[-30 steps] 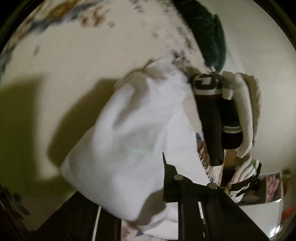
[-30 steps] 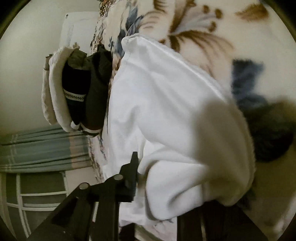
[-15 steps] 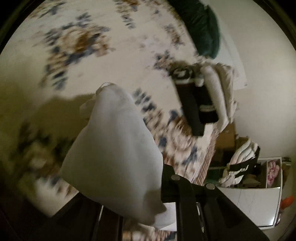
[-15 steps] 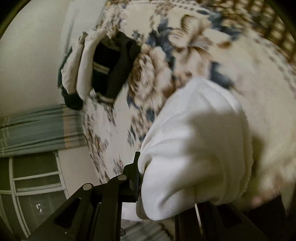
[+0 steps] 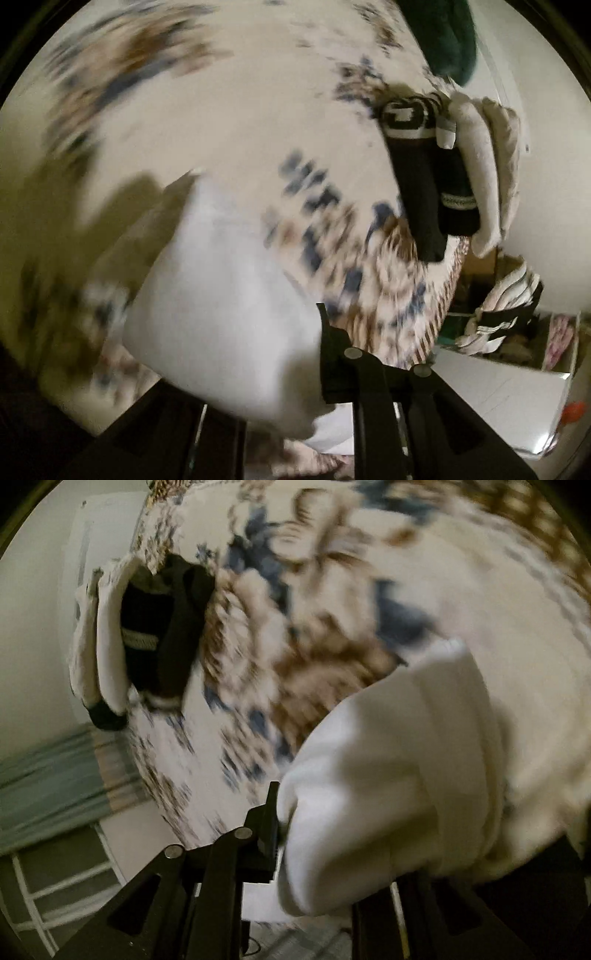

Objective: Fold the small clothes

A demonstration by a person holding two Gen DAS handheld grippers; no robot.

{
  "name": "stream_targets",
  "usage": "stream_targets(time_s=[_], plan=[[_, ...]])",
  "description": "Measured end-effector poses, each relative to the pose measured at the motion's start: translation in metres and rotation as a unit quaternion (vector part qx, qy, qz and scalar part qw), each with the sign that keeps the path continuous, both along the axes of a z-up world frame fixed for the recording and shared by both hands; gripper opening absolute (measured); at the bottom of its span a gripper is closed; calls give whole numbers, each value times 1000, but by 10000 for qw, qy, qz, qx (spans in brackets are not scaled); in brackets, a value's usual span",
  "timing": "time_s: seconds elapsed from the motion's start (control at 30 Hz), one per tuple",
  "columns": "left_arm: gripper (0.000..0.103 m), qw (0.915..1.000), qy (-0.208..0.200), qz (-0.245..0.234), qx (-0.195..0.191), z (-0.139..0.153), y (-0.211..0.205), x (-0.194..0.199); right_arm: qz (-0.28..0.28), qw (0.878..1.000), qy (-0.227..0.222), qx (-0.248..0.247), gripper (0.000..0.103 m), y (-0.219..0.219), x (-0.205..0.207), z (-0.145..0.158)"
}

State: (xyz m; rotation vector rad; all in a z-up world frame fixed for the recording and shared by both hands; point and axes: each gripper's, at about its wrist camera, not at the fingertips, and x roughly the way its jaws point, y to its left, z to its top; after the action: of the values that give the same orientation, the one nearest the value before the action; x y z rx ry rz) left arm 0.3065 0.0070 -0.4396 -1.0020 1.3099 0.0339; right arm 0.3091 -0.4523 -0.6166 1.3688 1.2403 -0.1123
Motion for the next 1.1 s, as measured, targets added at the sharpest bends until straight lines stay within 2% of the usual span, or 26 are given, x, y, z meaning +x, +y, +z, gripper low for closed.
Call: stream_targets(time_s=[0.03,0.07,0.1,0.13,0.17,0.2,0.23,0.3,0.47,0.6,0.67,0.7,0.73,0.87,0.93,0.97,1.0,1.03,1.07,1.1], plan=[[24,9998,-76,-183,57,-7,-4,25,11,9999,-136,-5,40,-1,22,-5],[25,9992,-118,-344,181,-13,-6,46,38,9997,-225,-53,49,-2,35,-6],[31,9986,-130,-460,243,-15,-8,58,18,9994,-335,-90,62,-3,44,-4],[33,9979,-151,-565,281,-15,-8,66,-44,9989,-448,-150,68,-6,49,1],[33,9968,-274,-658,370,-9,-7,71,-38,9984,-516,-217,69,-9,50,6],[38,9954,-396,-734,466,-2,-7,68,18,9978,-581,-308,69,-10,48,11],[53,9945,-443,-779,539,1,-5,64,94,9973,-584,-435,69,-11,45,15],[68,9932,-487,-790,696,9,0,44,485,9937,-526,-862,69,-10,31,24],[68,9872,-38,-867,1337,-7,19,-7,1241,9849,-178,-1195,69,2,3,5],[68,9855,335,-763,1476,-38,32,-23,1513,9799,15,-1300,69,14,3,-26],[68,9851,369,-799,1475,-48,30,-23,1718,9759,152,-1340,62,23,9,-45],[68,9840,371,-848,1524,-50,28,-22,1829,9738,220,-1331,31,27,12,-51],[68,9836,319,-887,1534,-49,25,-22,1901,9721,284,-1346,10,30,15,-55],[68,9796,103,-1170,1630,-36,8,-21,2148,9543,302,-2055,3,30,8,-37],[68,9772,37,-1302,1676,-32,-3,-20,2054,9580,279,-1982,3,22,-1,-35],[70,9749,26,-1396,1733,-30,-8,-20,1890,9649,179,-1815,3,15,-9,-34],[77,9728,29,-1484,1781,-29,-14,-20,1694,9719,85,-1631,7,10,-16,-33],[85,9707,28,-1558,1828,-28,-19,-19,1433,9792,76,-1435,22,4,-29,-34],[87,9679,10,-1657,1890,-27,-24,-18,1247,9829,116,-1351,37,0,-35,-34],[87,9663,-20,-1720,1916,-26,-27,-19,1018,9870,93,-1243,64,-2,-45,-37]])
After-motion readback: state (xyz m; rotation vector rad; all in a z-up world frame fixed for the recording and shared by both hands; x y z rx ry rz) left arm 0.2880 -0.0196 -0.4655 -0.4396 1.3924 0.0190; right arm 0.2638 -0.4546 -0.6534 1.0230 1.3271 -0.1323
